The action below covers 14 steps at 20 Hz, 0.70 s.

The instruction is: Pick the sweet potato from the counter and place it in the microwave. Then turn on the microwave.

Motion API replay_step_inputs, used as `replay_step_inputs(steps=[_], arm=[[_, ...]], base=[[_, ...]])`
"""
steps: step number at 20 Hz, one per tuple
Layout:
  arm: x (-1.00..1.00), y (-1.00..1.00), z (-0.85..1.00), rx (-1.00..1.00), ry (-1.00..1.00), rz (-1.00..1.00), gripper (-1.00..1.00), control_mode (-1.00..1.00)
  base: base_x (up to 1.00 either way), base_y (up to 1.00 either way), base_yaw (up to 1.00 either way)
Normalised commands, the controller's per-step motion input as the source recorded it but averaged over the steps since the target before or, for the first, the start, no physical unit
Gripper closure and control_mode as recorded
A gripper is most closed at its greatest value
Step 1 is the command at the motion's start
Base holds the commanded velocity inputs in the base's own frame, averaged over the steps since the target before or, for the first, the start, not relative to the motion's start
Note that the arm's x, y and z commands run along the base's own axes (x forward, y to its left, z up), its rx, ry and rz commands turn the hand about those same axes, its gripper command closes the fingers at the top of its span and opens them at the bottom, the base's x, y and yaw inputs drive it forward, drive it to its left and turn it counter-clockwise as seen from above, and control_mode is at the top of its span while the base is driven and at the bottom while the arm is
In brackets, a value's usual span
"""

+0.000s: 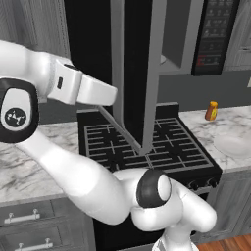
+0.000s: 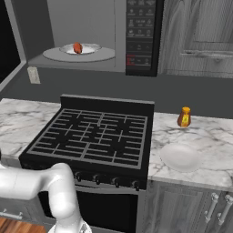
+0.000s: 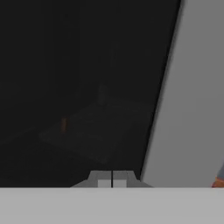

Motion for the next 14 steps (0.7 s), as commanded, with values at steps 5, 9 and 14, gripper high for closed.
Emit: replay_step_inputs(steps=[5,9,14], arm=[[0.28,-0.45,-0.21,-0.17,-0.16,0.07,1.00,-1.00],[0.24,-0.42,-0.25,-0.17,-0.16,0.07,1.00,-1.00],[0.22,-0.40,-0.29,-0.18,-0.16,0.07,1.00,-1.00]], base=[[0.00,0.00,0.00],[0.00,0.00,0.00],[0.00,0.00,0.00]])
